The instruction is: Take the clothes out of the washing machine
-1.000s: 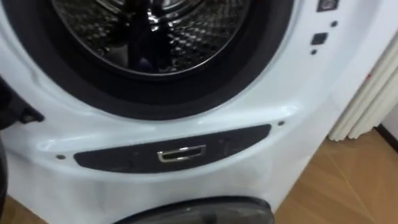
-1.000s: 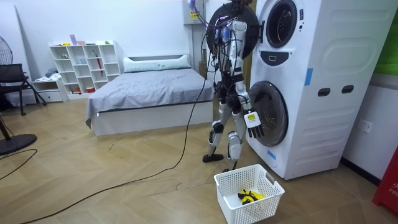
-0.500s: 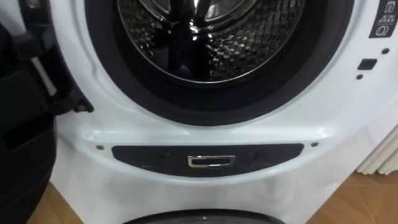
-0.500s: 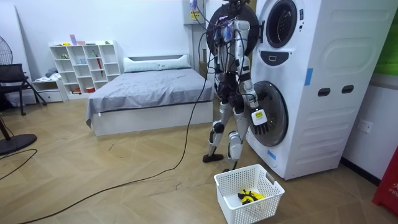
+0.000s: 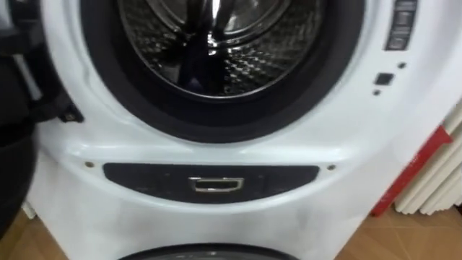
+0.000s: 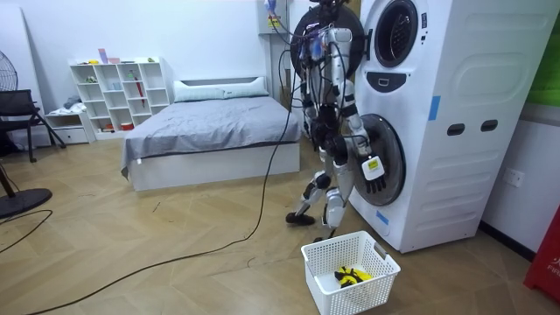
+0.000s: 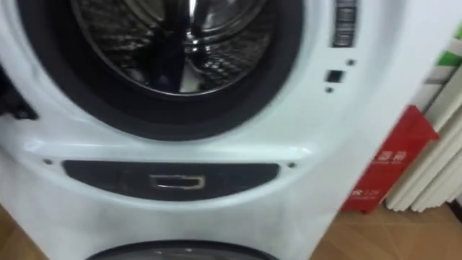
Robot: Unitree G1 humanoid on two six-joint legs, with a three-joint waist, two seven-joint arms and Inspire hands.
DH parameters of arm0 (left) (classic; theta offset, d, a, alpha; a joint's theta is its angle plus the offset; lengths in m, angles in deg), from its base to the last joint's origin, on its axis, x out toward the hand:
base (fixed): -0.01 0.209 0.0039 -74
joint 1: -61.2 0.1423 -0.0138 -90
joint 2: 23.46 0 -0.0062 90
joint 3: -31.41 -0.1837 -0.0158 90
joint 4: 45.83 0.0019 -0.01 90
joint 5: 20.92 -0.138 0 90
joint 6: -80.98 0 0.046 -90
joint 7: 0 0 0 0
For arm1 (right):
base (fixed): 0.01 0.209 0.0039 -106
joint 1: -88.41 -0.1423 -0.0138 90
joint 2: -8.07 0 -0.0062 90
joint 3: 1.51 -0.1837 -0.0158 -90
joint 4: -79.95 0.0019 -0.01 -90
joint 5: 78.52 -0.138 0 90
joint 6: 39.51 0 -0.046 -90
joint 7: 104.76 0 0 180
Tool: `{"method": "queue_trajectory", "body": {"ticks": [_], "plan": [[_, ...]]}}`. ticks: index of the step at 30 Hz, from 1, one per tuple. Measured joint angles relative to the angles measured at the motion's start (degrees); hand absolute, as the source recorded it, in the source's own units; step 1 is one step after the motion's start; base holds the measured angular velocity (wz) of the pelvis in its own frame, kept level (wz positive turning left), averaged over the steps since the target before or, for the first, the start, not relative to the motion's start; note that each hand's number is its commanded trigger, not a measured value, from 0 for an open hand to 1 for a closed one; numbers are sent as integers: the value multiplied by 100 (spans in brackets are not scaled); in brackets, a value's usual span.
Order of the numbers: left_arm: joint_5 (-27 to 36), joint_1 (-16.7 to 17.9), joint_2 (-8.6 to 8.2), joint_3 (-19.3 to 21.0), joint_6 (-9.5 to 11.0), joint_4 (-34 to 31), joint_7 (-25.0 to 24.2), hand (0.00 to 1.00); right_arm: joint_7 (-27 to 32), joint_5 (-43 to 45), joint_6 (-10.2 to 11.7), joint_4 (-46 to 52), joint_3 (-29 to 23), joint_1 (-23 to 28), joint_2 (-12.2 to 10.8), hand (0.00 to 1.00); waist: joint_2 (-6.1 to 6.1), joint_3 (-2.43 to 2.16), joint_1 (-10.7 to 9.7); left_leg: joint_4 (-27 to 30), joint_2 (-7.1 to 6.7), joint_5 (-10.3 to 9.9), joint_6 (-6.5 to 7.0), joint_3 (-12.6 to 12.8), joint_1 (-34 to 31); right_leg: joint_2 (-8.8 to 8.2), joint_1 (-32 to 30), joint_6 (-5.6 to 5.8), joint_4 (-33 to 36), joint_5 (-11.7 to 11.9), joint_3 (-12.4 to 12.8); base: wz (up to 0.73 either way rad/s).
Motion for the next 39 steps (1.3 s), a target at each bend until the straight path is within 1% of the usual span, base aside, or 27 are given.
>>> {"method": "queue_trajectory", "body": {"ticks": [1,3,4,6,8,12,14,15,17,18,19,20,21,22,23,24,25,26,27,28,29,31,32,34,36,37,39], "plan": [[10,-58,-18,-22,-16,-53,-77,0,7,107,1,-7,-58,-8,54,0,22,-4,-100,373,23,55,13,-90,-104,37,-26,-81,21,-19,-64,-5],[43,-93,-73,-107,-28,-35,-157,0,61,106,22,-2,-111,-17,152,0,185,28,-170,1247,81,91,2,-70,-75,124,-37,-156,80,-49,-115,-4],[41,-160,-80,-124,-41,-40,-235,0,95,84,29,4,-151,-8,162,0,268,24,-304,1567,75,105,-23,-35,101,140,-59,-196,145,-68,-167,7],[62,-335,-74,-138,-82,-91,-287,0,113,57,89,28,-267,-36,153,0,331,-4,-444,1618,82,154,-111,-21,408,136,-238,-223,274,-82,-280,25],[62,-610,-75,-216,-80,-94,-333,0,194,96,178,5,-277,-99,157,0,363,3,-466,1312,29,164,-164,-84,745,120,-483,-267,426,-59,-384,23],[25,-1083,-69,-363,-71,-201,-430,0,255,114,274,-18,-417,-239,154,0,472,4,-545,-244,-10,27,-272,-313,1515,114,-1235,-362,826,84,-758,30],[-55,-1155,-72,-401,-84,-233,-440,0,257,156,258,-18,-489,-347,118,0,444,23,-535,-1044,-10,-337,-200,-290,1731,83,-1592,-390,875,305,-830,12],[-96,-1182,-68,-489,-116,-244,-441,0,263,186,242,-13,-490,-403,114,0,410,26,-550,-1545,-40,-638,-183,-289,1780,8,-1785,-388,848,515,-847,10],[-116,-1206,-75,-648,-146,-238,-451,0,292,183,203,15,-494,-403,123,0,378,26,-576,-2094,-211,-896,-8,-231,1770,-155,-1925,-322,609,918,-860,23],[-116,-1194,-76,-694,-145,-204,-445,0,333,155,186,53,-495,-385,123,0,333,16,-626,-2308,-385,-974,154,-161,1722,-267,-1898,-187,310,1248,-820,32],[-112,-1188,-67,-718,-144,-165,-431,0,329,105,187,119,-471,-324,115,0,232,-7,-629,-2297,-611,-988,348,-74,1561,-387,-1769,31,-214,1717,-711,24],[-90,-1174,-52,-743,-144,-153,-417,0,328,91,184,133,-425,-298,110,0,151,7,-606,-2238,-730,-944,436,1,1468,-421,-1689,288,-506,1966,-555,12],[-66,-1121,-42,-756,-142,-122,-407,0,319,75,158,138,-332,-286,115,0,108,36,-598,-1999,-863,-864,555,244,1265,-528,-1596,810,-704,2130,-251,23],[-66,-1052,-45,-765,-142,-114,-408,0,325,-44,119,193,-360,-232,120,0,137,57,-659,-1789,-799,-823,553,584,1117,-639,-1627,646,37,1808,-183,33],[-75,-1045,-45,-765,-137,-105,-408,0,321,-101,119,212,-397,-205,131,0,119,66,-661,-1800,-788,-746,571,693,1095,-740,-1642,577,485,1537,-152,55],[-99,-1054,-37,-781,-73,-97,-401,0,309,-162,115,217,-386,-198,176,0,123,32,-648,-1879,-769,-576,610,825,1004,-868,-1628,578,1335,898,-72,59],[-70,-1072,-37,-798,45,-66,-401,0,277,-230,113,216,-368,-195,231,0,120,-5,-612,-2031,-745,-340,586,986,937,-1049,-1504,664,2104,293,41,64],[-74,-1072,-45,-798,80,-64,-402,0,259,-239,113,212,-368,-191,259,0,121,-12,-594,-2118,-716,-218,567,1092,922,-1157,-1362,672,2394,42,68,65],[-77,-1061,-48,-797,138,-27,-406,0,254,-237,109,191,-366,-167,288,0,105,-22,-543,-2330,-719,11,551,1216,930,-1397,-1020,715,2826,-363,82,36],[-75,-1003,-34,-793,140,-26,-405,0,254,-243,105,197,-313,-159,283,0,56,-50,-411,-2518,-721,226,510,1342,939,-1555,-569,787,2934,-568,138,13],[-75,-958,-32,-775,139,-27,-406,0,247,-245,108,205,-250,-180,272,0,47,-50,-356,-2558,-721,304,477,1378,925,-1621,-329,821,2882,-596,185,-32],[-60,-863,80,-692,137,-22,-406,0,224,-244,114,201,-30,-270,170,0,-155,-60,-121,-2480,-707,426,359,1529,756,-1782,465,1080,2169,-742,393,-45],[-66,-864,96,-663,139,-21,-403,0,205,-239,111,201,-31,-308,138,0,-194,-53,-116,-2409,-712,466,320,1496,681,-1728,526,1153,1858,-825,420,-36],[-67,-861,26,-553,167,57,-425,0,185,-221,112,234,141,-398,118,0,-262,-27,56,-2442,-651,660,221,1300,535,-1484,642,1149,1047,-866,372,-66],[-69,-863,19,-453,178,88,-426,0,124,-138,114,348,237,-437,105,0,-279,-24,171,-2455,-575,718,126,1122,434,-1363,731,1133,516,-876,225,-77],[-71,-886,5,-360,182,104,-426,0,74,-86,118,395,240,-471,101,0,-313,16,120,-2456,-533,759,58,1003,352,-1288,719,1022,337,-868,196,-40],[-70,-893,1,-343,215,108,-427,0,57,8,111,394,237,-444,102,0,-350,33,33,-2456,-455,812,-3,903,269,-1185,657,960,267,-815,180,1]]}}
